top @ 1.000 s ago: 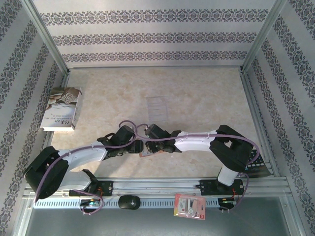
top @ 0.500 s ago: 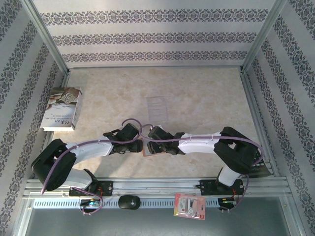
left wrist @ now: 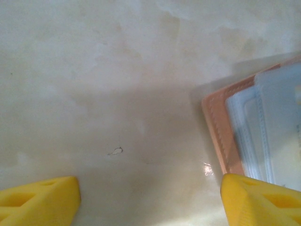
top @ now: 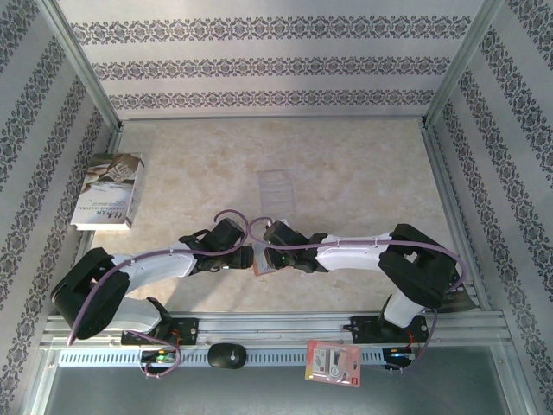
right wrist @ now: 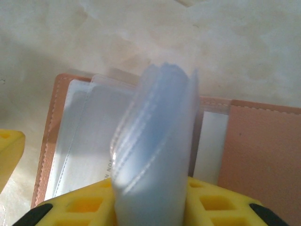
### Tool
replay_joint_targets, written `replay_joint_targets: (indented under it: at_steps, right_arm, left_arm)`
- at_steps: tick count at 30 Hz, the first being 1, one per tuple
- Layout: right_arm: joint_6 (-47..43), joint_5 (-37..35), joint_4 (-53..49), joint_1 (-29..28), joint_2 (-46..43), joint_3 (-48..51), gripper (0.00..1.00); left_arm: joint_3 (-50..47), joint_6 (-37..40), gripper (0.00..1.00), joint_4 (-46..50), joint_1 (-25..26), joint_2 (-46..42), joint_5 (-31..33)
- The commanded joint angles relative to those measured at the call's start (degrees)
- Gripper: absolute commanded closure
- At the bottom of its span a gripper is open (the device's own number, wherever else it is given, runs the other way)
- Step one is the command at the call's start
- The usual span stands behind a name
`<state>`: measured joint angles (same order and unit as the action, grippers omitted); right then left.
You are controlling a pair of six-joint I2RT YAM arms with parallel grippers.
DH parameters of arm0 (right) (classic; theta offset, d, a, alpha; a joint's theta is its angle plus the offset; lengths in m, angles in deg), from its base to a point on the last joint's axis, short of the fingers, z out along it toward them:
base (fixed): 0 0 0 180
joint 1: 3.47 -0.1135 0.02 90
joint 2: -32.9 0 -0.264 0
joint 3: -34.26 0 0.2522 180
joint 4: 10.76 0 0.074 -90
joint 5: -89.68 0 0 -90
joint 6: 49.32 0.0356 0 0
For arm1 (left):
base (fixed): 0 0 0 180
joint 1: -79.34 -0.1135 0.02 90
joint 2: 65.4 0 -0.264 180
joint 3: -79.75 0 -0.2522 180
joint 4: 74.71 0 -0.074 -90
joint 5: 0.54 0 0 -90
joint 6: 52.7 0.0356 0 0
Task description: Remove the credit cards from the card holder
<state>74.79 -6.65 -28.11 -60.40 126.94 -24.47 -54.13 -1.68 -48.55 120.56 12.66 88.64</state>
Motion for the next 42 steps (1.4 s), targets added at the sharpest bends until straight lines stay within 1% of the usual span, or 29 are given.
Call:
replay_joint_targets:
  at_steps: [1, 5, 8, 15, 16, 19, 24, 28, 31, 35, 37, 38, 39, 42]
  right_arm:
    - [-1.0, 1.8, 1.0, 0.4, -0.3, 0.2, 0.69]
    - [-1.0, 2.3, 1.5, 0.4, -0.5, 0.1, 0.69]
    - [-0.8, 2.4, 1.9, 0.4, -0.8, 0.4, 0.69]
    - [-0.5, 2.6, 2.4, 0.5, -1.1, 0.8, 0.67]
    - [-0.5, 2.7, 2.4, 0.5, -1.1, 0.8, 0.67]
    - [-0.5, 2.7, 2.4, 0.5, -1.1, 0.8, 0.67]
    - [-0.4, 2.6, 2.4, 0.5, -1.0, 0.8, 0.67]
    - [-0.2, 2.6, 2.5, 0.6, -1.0, 0.8, 0.67]
    - [-0.1, 2.6, 2.6, 0.7, -1.0, 0.8, 0.67]
    - [-0.1, 2.5, 2.5, 0.7, -0.8, 0.7, 0.67]
    - [-0.1, 2.6, 2.5, 0.7, -0.7, 0.6, 0.67]
    - [-0.2, 2.6, 2.5, 0.6, -0.7, 0.6, 0.67]
    - [-0.2, 2.6, 2.5, 0.7, -0.8, 0.5, 0.67]
    - [-0.1, 2.6, 2.5, 0.7, -0.7, 0.5, 0.67]
  left_arm:
    - [-0.7, 0.8, 0.20, -16.0, 1.9, 3.6, -6.5]
    - [-1.0, 0.8, 0.19, -18.6, 2.7, 2.3, -6.4]
    - [-0.8, 1.5, 0.19, -18.6, 3.7, 0.6, -4.8]
    - [0.0, 1.1, 0.17, -20.8, 4.5, 4.2, -4.6]
    - [0.2, 1.2, 0.15, -21.3, 4.5, 4.5, -4.6]
    - [-0.2, 1.7, 0.14, -23.5, 4.9, 3.6, -4.4]
    - [0.5, 2.3, 0.13, -22.6, 5.6, 4.0, -3.9]
    - [-0.5, 3.3, 0.19, -23.7, 6.9, -1.1, -1.6]
    - [-0.6, 3.7, 0.25, -23.9, 7.1, -3.8, -1.6]
    - [0.4, 3.6, 0.32, -21.4, 7.1, -2.3, -2.3]
    - [0.2, 3.0, 0.34, -20.5, 7.1, -0.8, -2.0]
    - [0.3, 2.7, 0.37, -19.8, 7.1, -0.3, -1.6]
    - [0.3, 2.4, 0.39, -19.0, 7.1, 0.3, -1.1]
    - [0.6, 2.4, 0.39, -16.5, 7.1, 1.0, 0.5]
